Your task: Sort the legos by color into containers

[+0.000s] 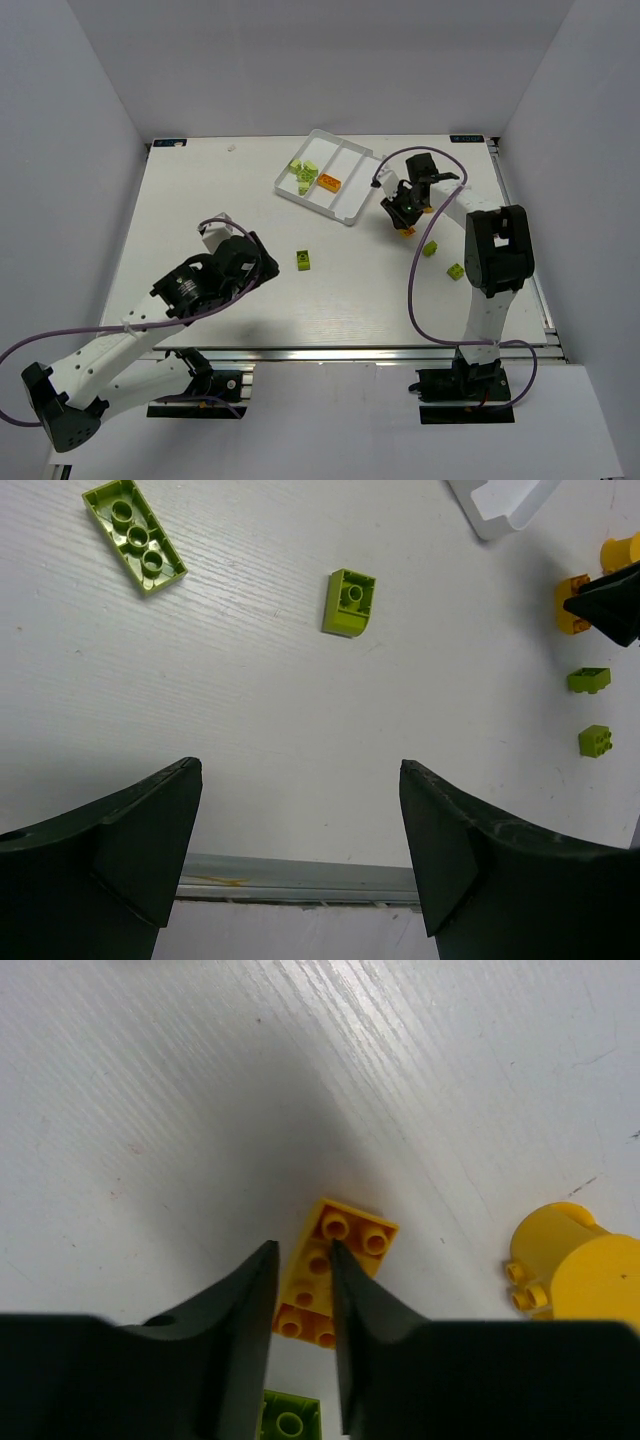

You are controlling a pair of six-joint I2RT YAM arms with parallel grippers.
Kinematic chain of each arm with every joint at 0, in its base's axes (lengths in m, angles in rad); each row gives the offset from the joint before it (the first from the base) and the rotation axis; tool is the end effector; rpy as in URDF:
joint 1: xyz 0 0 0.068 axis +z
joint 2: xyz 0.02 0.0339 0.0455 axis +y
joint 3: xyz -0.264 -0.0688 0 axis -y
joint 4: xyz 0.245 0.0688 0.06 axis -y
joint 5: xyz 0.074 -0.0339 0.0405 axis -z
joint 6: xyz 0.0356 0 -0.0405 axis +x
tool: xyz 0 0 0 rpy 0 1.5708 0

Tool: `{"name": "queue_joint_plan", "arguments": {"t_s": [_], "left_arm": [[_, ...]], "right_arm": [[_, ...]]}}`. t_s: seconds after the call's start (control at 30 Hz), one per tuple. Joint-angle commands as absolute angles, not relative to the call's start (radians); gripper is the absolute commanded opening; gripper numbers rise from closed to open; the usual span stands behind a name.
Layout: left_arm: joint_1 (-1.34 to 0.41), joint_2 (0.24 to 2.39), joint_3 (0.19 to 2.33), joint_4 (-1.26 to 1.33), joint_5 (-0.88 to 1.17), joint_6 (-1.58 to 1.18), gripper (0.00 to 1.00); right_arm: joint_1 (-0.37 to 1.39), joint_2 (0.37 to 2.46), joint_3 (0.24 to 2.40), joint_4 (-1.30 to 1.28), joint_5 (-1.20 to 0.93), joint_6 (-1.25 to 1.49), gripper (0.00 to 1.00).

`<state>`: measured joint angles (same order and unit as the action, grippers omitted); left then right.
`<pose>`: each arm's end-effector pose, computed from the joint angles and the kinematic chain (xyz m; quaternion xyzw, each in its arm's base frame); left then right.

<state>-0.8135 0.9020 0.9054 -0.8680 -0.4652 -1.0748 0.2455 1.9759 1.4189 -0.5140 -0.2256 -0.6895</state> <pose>0.1282 -0.1124 0.3009 -0.1980 0.8949 -0.1457 0.3725 0.4014 0.1088 0.1821 -0.4587 0.8469 0.0523 0.2637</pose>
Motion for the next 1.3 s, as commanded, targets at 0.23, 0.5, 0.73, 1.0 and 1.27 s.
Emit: {"name": "queue_joint_plan", "arguments": {"t_s": [0.23, 0.5, 0.73, 1.0, 1.27], "left_arm": [[-0.815, 0.867, 0.882, -0.891, -0.492, -1.111, 0.90], [-0.815, 0.859, 0.884, -0.894, -0.497, -1.114, 0.90], [-0.815, 0.847, 0.882, -0.907, -0.500, -1.120, 0.90], [-0.815, 0.830, 0.877, -0.923, -0.505, -1.132, 0.90], [-0.815, 0.790, 0.853, -0.937, -0.503, -1.152, 0.90]], "right_arm": [[0.255, 1.967, 1.442, -0.549, -0.282, -0.669, 0.13], [0.268, 1.945, 1.545, -0.578, -0.342, -0.647, 0.06], [0.278, 1.931, 1.585, -0.574, -0.373, -0.634, 0.03], [0.287, 1.963, 1.634, -0.584, -0.301, -0.643, 0.47], [0.256, 2.014, 1.669, -0.784, -0.304, -1.084, 0.78]]}}
